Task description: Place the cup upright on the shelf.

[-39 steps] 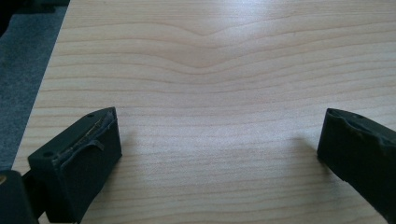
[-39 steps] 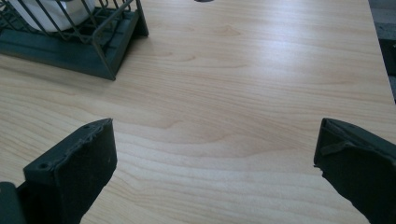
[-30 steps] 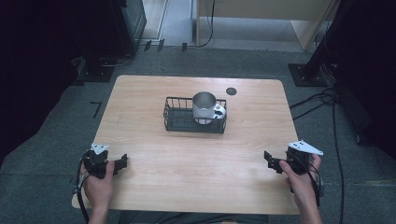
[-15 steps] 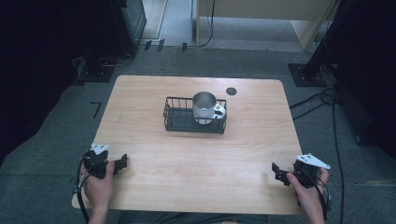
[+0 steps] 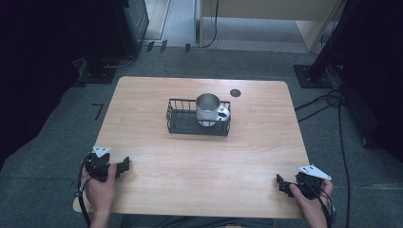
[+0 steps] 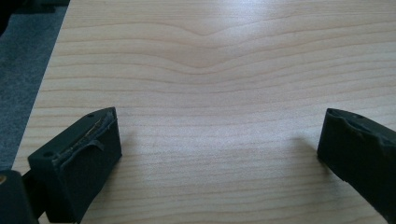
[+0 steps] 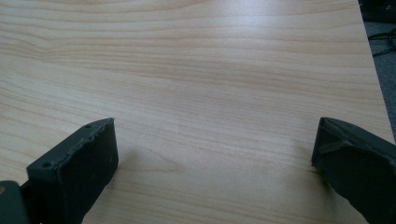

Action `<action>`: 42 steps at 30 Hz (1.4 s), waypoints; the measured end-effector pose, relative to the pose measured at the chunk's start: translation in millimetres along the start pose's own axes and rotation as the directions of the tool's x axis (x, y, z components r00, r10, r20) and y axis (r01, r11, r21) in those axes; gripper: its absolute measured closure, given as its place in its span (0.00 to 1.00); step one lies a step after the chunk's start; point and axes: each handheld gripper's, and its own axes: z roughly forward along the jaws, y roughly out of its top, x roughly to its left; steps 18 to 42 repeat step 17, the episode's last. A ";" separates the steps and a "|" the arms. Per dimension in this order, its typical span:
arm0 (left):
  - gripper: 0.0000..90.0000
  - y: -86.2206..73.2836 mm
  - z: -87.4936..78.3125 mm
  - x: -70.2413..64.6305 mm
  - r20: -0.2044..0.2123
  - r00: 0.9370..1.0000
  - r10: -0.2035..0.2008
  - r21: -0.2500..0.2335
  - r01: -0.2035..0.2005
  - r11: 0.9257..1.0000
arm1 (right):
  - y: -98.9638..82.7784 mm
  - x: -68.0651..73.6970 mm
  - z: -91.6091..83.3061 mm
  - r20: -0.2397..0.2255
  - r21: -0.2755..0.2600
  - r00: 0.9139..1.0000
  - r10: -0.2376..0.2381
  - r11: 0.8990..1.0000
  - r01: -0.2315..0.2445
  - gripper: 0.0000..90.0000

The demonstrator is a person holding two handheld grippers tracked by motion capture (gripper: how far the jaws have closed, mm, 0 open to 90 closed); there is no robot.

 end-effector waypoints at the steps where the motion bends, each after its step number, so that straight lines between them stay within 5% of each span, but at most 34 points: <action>1: 0.00 0.0 0.0 0.0 0.000 1.000 0.000 0.000 0.000 1.000 | -0.3 1.4 0.0 0.006 0.006 1.000 -0.006 1.000 0.006 0.00; 42: 0.00 0.3 0.3 -0.5 -0.004 1.000 -0.004 0.000 0.004 1.000 | -0.7 6.1 0.3 0.018 0.009 1.000 -0.013 1.000 0.013 0.00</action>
